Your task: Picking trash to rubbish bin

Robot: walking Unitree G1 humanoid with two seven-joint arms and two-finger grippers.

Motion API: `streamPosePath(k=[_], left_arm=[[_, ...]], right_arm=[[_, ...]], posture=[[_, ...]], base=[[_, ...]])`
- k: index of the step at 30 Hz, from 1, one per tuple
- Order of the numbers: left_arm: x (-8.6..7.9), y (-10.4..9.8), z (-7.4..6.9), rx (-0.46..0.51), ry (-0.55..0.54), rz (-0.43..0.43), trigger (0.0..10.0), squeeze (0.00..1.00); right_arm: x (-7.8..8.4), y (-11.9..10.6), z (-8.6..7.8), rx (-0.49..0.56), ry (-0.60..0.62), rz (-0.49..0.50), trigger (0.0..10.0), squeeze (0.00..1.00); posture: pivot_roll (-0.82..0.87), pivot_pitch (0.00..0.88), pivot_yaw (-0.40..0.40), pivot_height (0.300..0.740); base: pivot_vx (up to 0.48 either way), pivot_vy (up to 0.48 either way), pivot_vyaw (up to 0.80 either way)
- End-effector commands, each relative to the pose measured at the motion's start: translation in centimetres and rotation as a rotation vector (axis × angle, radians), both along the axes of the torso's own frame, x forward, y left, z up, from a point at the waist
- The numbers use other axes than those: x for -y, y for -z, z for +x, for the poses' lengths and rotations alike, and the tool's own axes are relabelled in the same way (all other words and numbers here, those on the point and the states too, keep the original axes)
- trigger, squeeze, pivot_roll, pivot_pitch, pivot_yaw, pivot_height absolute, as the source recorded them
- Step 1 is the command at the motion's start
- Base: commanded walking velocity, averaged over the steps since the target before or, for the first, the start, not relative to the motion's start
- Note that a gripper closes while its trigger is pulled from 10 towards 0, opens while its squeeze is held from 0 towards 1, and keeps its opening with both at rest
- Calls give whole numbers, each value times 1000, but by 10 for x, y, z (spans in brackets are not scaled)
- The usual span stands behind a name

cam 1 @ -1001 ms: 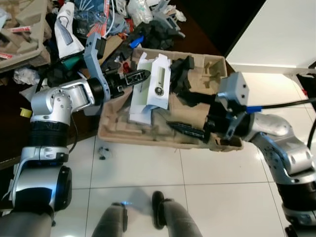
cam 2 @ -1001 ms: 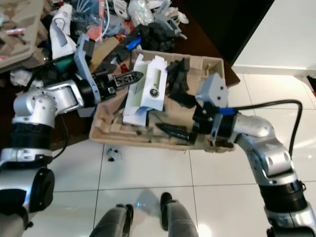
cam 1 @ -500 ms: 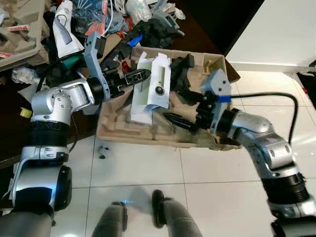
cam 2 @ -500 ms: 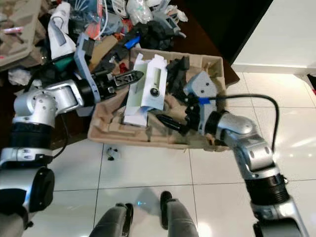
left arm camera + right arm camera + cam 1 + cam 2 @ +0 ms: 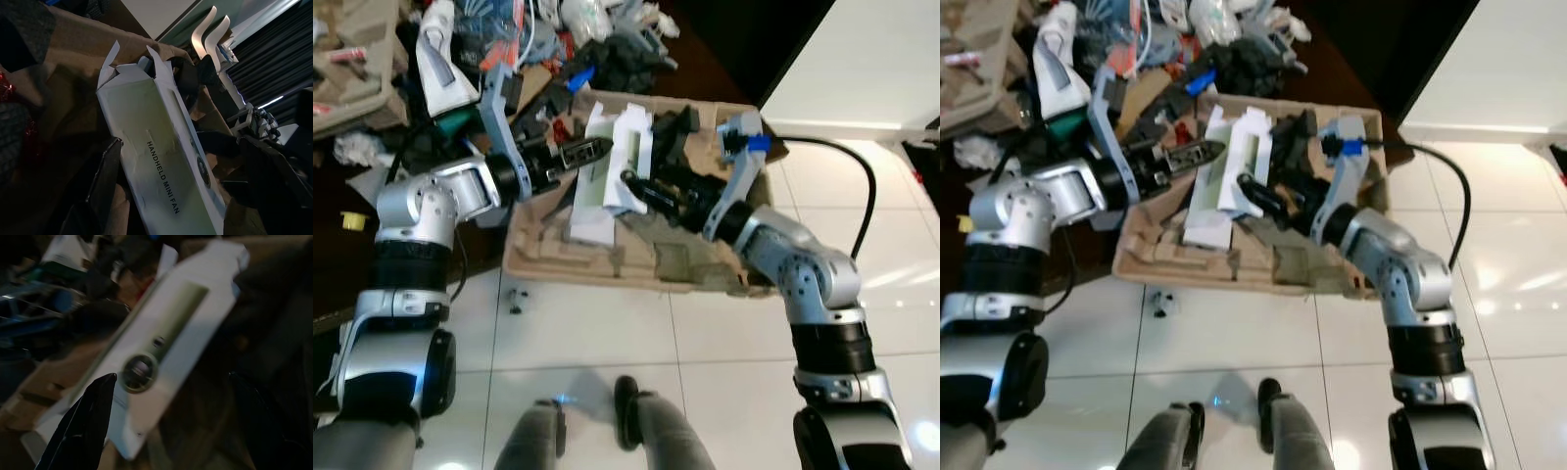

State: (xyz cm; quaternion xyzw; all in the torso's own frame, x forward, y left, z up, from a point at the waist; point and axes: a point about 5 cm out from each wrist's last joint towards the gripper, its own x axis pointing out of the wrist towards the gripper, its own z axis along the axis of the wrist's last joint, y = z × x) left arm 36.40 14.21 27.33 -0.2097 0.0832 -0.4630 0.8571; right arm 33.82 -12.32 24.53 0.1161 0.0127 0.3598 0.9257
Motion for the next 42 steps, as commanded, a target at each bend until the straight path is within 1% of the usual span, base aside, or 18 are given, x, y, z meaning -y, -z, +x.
streamPosePath(k=[1, 5, 6, 7, 8, 9, 10, 16, 23, 26, 28, 29, 30, 31, 32, 40, 41, 42], left_arm=[[1, 11, -1, -37, 4, 30, 10000, 259], [1, 12, -1, -36, 5, 28, 10000, 247], [1, 13, -1, -36, 6, 27, 10000, 247], [1, 13, -1, -36, 7, 26, 10000, 247], [1, 13, -1, -35, 6, 27, 10000, 243], [1, 13, -1, -35, 6, 27, 10000, 243], [1, 14, -1, -35, 4, 27, 10000, 231], [1, 16, -2, -31, 6, 29, 10000, 204], [1, 17, -3, -26, 10, 29, 10000, 180], [3, 17, -7, 1, 41, 23, 10000, 125], [5, 15, -13, 46, 97, 4, 10000, 27], [6, 14, -15, 57, 114, -4, 10000, 8], [7, 13, -17, 70, 131, -15, 10000, 0], [8, 12, -19, 82, 141, -24, 10000, 0], [8, 11, -20, 92, 149, -38, 10000, 0], [6, 6, -24, 124, 177, -98, 10000, 0], [4, 3, -26, 134, 189, -121, 902, 0], [2, 2, -28, 142, 198, -133, 0, 0]], right_arm=[[4, 12, 2, -92, 30, -1, 10000, 0], [-1, 19, 2, -184, 15, 22, 10000, 0], [-5, 20, 1, -215, -5, 46, 8157, 0], [-9, 19, 0, -222, -24, 78, 7137, 0], [-12, 17, -1, -213, -38, 110, 2157, 0], [-12, 17, -1, -213, -38, 110, 2157, 0], [-15, 10, -2, -181, -56, 163, 0, 0], [-15, -15, -6, -82, -114, 348, 0, 0], [-16, -16, -6, -82, -115, 337, 0, 0], [-19, -15, -7, -88, -115, 327, 0, 0], [-21, -13, -6, -92, -109, 298, 0, 0], [-22, -12, -6, -95, -105, 286, 1059, 0], [-23, -10, -6, -101, -100, 271, 3804, 0], [-25, -9, -6, -105, -106, 265, 3765, 0], [-26, -9, -7, -106, -115, 262, 2980, 0], [-28, -10, -9, -106, -134, 272, 2706, 0], [-28, -11, -9, -104, -135, 274, 3294, 0], [-27, -13, -9, -95, -139, 281, 4078, 0]], posture=[[-48, 412, -77, 740], [-48, 414, -79, 740], [-48, 414, -79, 740], [-48, 414, -79, 740], [-48, 414, -79, 740], [-48, 414, -79, 740], [-46, 412, -78, 740], [-45, 410, -78, 740], [-42, 406, -80, 740], [-40, 404, -79, 740], [-40, 401, -76, 740], [-40, 401, -76, 740], [-41, 400, -75, 740], [-41, 400, -75, 740], [-41, 400, -75, 740], [-41, 400, -73, 740], [-41, 400, -73, 740], [-41, 400, -73, 740]], base=[[0, 0, 0], [0, 0, 0], [0, 0, 0], [0, 0, 0], [0, 0, 0], [0, 0, 0], [0, 0, 0], [0, 0, 0], [0, 0, 0], [0, 0, 0], [0, 0, 0], [0, 0, 0], [0, 0, 0], [0, 0, 0], [0, 0, 0], [0, 0, 0], [0, 0, 0], [0, 0, 0]])
